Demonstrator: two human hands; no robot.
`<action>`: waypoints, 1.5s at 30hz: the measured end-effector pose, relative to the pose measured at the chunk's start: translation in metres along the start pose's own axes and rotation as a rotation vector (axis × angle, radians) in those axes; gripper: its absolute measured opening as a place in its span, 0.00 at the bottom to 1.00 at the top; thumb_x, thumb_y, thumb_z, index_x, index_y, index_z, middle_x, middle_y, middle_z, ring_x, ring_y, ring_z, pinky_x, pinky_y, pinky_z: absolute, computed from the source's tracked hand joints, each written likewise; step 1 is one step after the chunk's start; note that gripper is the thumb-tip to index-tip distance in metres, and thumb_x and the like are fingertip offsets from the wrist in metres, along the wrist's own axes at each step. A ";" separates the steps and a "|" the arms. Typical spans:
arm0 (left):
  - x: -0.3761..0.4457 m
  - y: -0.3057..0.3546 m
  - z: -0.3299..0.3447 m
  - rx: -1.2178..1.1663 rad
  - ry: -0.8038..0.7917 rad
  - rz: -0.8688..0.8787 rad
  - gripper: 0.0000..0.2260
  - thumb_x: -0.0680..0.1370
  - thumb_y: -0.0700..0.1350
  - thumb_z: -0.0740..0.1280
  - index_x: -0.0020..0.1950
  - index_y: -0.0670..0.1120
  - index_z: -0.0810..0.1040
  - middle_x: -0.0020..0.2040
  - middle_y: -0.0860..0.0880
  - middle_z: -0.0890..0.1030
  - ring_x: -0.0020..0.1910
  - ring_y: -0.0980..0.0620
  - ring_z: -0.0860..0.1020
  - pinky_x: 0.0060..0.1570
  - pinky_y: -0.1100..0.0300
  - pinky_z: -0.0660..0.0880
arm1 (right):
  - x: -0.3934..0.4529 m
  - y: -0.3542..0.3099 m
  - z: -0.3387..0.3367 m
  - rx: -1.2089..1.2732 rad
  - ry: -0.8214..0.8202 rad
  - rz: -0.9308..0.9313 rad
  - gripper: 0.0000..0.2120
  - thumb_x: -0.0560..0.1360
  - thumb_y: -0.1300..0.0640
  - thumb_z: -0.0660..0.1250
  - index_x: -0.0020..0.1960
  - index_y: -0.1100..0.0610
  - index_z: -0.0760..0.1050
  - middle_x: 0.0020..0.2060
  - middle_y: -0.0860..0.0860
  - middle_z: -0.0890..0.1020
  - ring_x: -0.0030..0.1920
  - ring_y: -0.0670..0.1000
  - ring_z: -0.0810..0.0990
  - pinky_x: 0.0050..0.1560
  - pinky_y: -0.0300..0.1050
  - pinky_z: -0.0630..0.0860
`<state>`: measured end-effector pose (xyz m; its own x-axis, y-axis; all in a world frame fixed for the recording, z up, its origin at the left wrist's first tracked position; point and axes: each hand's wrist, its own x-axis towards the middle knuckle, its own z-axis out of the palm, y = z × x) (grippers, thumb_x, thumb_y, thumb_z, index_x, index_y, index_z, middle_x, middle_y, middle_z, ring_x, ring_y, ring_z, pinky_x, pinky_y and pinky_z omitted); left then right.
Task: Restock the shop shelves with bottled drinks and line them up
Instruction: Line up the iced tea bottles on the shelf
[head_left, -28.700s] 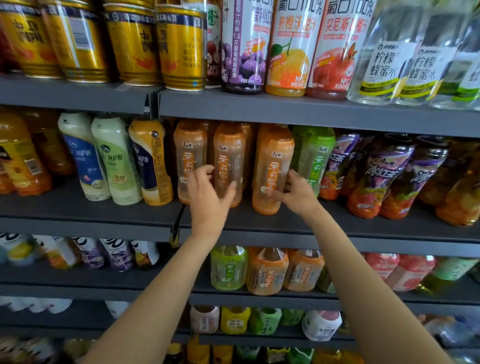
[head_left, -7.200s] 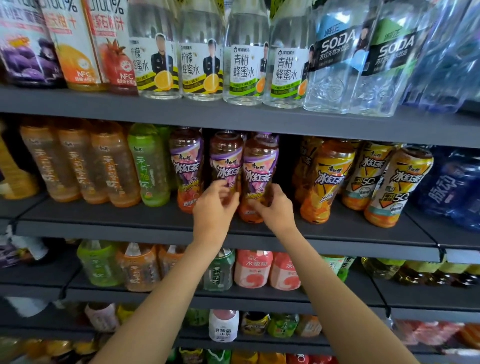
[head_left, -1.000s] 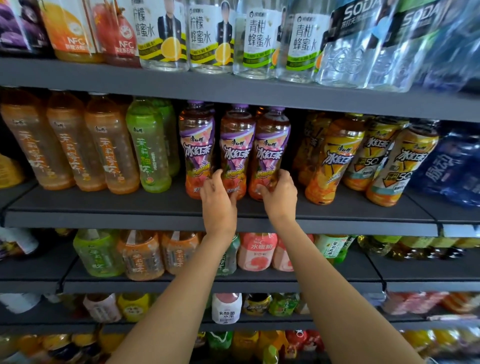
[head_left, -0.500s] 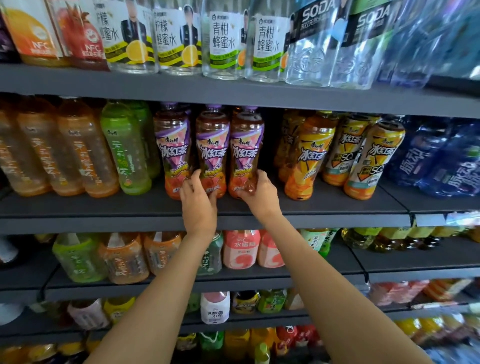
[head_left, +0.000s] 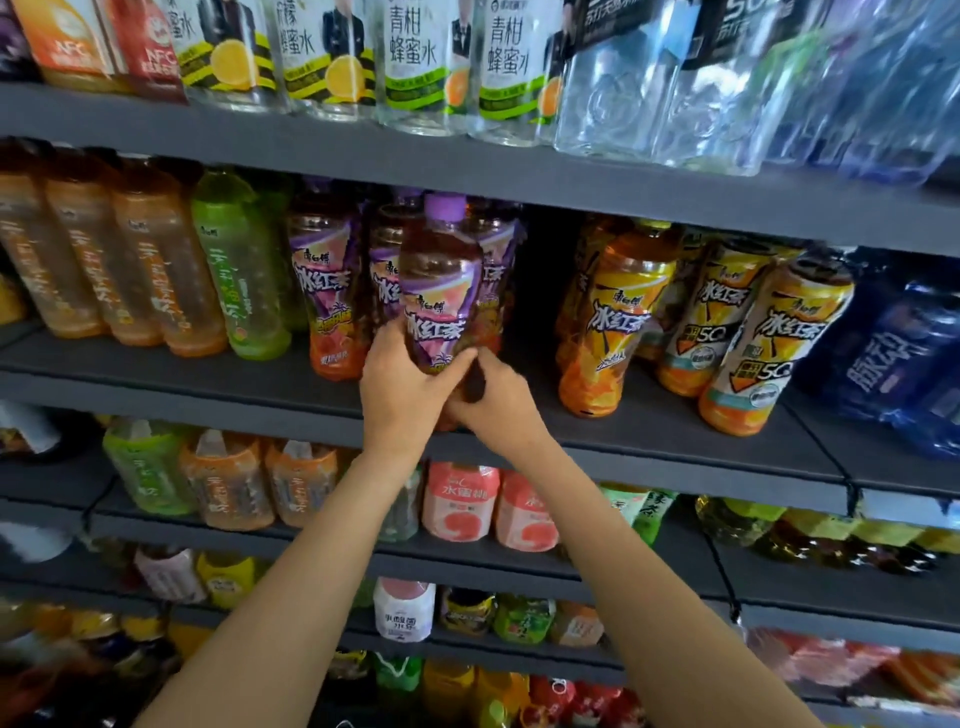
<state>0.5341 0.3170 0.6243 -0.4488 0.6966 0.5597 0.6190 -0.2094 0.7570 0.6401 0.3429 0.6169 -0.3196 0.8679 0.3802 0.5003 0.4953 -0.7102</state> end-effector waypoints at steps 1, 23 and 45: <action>0.000 -0.002 -0.006 -0.004 0.009 -0.009 0.25 0.67 0.53 0.75 0.57 0.41 0.75 0.52 0.46 0.79 0.53 0.50 0.76 0.49 0.67 0.66 | 0.004 0.005 -0.004 0.073 -0.037 0.003 0.18 0.72 0.60 0.71 0.59 0.64 0.73 0.51 0.55 0.80 0.52 0.53 0.78 0.48 0.38 0.70; 0.023 -0.036 -0.051 0.021 0.038 -0.102 0.30 0.66 0.55 0.75 0.62 0.42 0.73 0.57 0.46 0.78 0.57 0.49 0.76 0.55 0.61 0.70 | 0.060 0.013 0.013 -0.177 0.495 0.365 0.26 0.73 0.57 0.68 0.64 0.67 0.61 0.61 0.63 0.70 0.63 0.62 0.69 0.59 0.52 0.69; 0.033 -0.052 -0.051 -0.068 -0.022 -0.039 0.27 0.65 0.53 0.76 0.60 0.44 0.74 0.55 0.51 0.77 0.54 0.55 0.74 0.52 0.63 0.68 | 0.152 0.025 0.032 0.135 0.460 0.484 0.22 0.79 0.65 0.56 0.72 0.67 0.56 0.69 0.63 0.66 0.69 0.59 0.66 0.67 0.45 0.62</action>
<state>0.4545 0.3162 0.6208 -0.4572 0.7198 0.5223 0.5554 -0.2276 0.7999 0.5779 0.4857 0.6377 0.3043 0.9328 0.1931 0.3863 0.0645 -0.9201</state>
